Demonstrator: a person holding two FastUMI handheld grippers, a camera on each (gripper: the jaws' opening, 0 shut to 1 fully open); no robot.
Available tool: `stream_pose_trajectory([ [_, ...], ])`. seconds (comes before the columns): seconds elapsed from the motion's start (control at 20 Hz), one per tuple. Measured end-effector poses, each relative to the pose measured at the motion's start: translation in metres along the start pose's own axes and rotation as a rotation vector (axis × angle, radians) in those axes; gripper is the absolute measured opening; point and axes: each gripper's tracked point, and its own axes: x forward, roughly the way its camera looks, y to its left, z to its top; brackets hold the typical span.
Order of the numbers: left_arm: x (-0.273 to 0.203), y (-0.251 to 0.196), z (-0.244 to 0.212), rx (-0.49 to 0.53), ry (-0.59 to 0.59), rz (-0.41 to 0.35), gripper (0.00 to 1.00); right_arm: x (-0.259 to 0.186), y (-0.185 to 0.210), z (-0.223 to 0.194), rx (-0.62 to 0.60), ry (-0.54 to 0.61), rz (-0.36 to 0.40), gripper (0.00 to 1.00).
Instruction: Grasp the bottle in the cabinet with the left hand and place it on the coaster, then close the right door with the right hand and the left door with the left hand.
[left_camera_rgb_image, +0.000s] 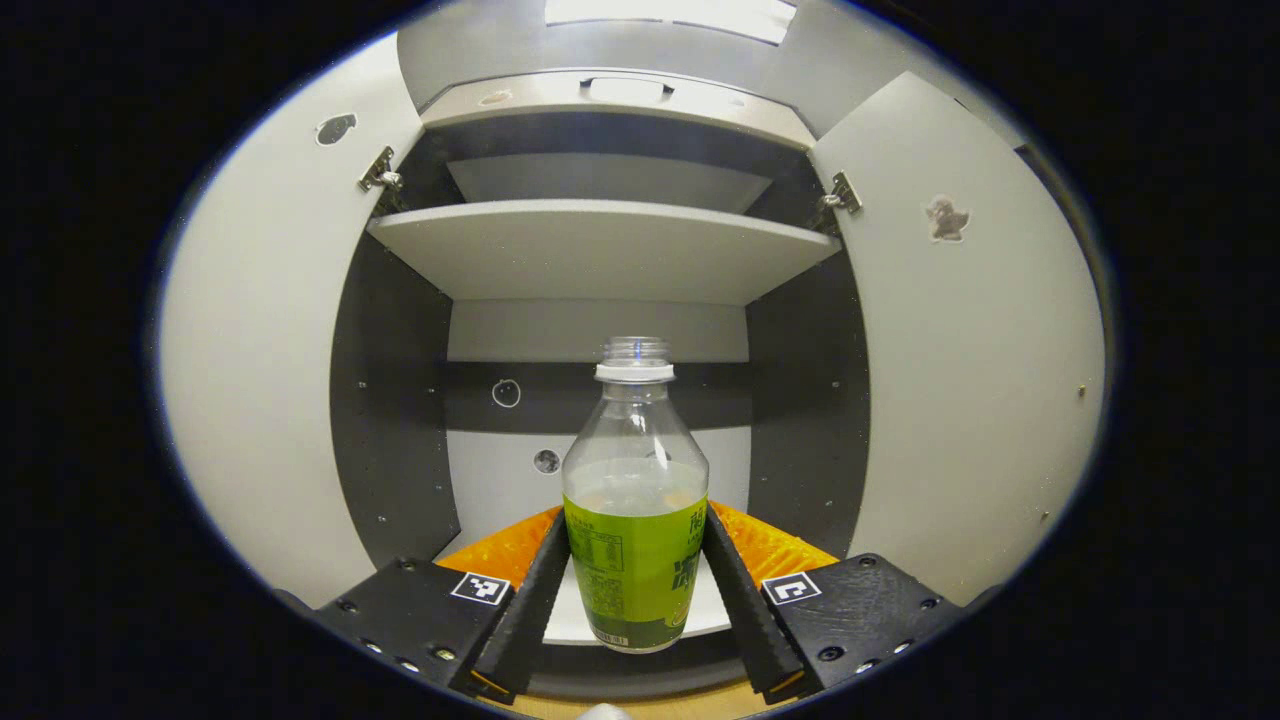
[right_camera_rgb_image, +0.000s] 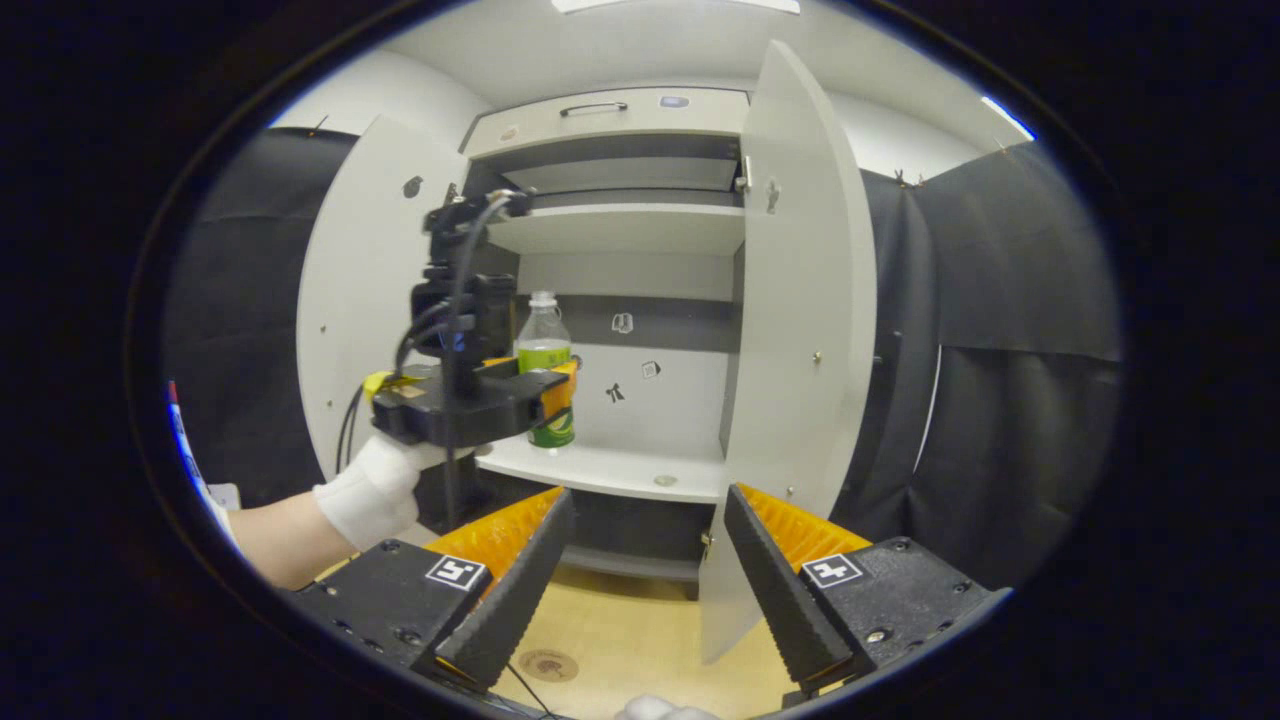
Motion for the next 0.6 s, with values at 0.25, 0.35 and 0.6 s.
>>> stream_pose_trajectory([
  [0.25, -0.072, -0.004, 0.006, -0.001, -0.010, -0.030, 0.76, -0.020, -0.007, -0.009, 0.013, 0.005, -0.046, 0.98],
  [0.35, -0.096, -0.004, 0.001, -0.009, -0.006, -0.041, 0.76, -0.029, -0.013, -0.016, 0.023, 0.015, -0.071, 0.98],
  [0.6, -0.148, -0.011, -0.038, -0.033, 0.029, -0.081, 0.76, -0.053, -0.030, -0.032, 0.046, 0.038, -0.135, 1.00],
])
